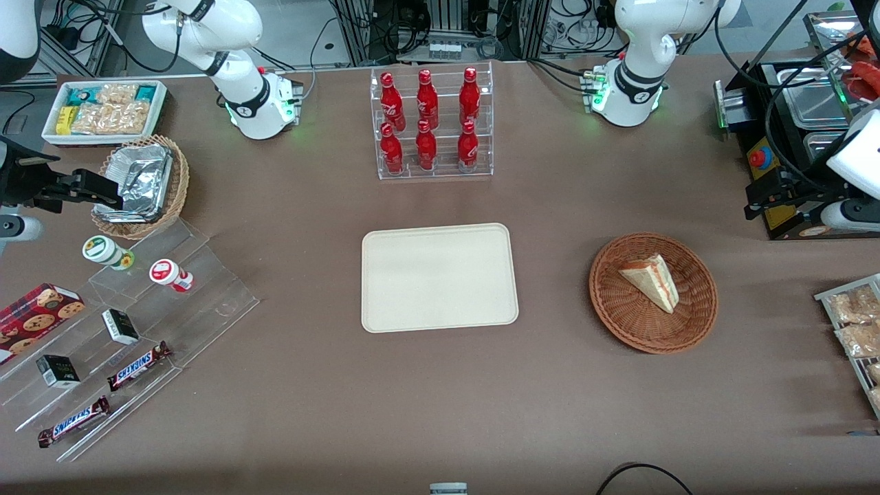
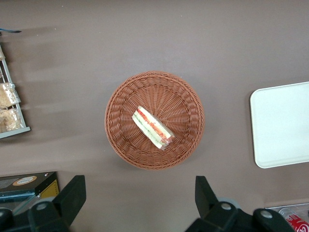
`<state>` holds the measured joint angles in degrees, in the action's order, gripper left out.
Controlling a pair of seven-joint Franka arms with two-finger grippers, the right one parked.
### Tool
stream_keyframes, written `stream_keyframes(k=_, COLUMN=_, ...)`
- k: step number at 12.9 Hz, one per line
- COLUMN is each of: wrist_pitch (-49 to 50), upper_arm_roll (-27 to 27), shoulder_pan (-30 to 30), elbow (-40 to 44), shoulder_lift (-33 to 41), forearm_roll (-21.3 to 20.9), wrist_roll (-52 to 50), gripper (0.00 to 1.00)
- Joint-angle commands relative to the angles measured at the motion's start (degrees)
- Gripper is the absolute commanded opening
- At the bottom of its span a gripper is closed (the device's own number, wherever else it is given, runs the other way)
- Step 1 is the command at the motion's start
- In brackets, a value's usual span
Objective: Place sandwich from basket to tray
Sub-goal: 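Move the left gripper down over the wrapped sandwich in the wicker basket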
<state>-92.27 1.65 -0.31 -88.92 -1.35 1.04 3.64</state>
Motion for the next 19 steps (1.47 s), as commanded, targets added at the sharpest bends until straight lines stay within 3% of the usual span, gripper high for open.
stream_keyframes(k=1, wrist_pitch=0.95, upper_arm_roll=0.9, shoulder_pan=0.58, elbow=1.48, shoulder_lift=-0.41, forearm_roll=-0.07, wrist_roll=-0.12, gripper=1.0)
stream_keyframes(k=7, wrist_pitch=-1.41, upper_arm_roll=0.81, shoulder_pan=0.58, elbow=-4.21, shoulder_lift=-0.15, forearm_roll=-1.48, wrist_roll=-1.61, gripper=1.0)
stream_keyframes(k=14, wrist_pitch=-20.64, upper_arm_roll=1.25, shoulder_pan=0.4, elbow=-23.9, shoulder_lift=3.02, forearm_roll=-1.39, wrist_roll=-9.25, gripper=1.0)
stream_keyframes(k=19, wrist_pitch=-39.79, upper_arm_roll=1.34, shoulder_pan=-2.85, elbow=-37.17, shoulder_lift=2.23, forearm_roll=-1.22, wrist_roll=-27.07, gripper=1.0)
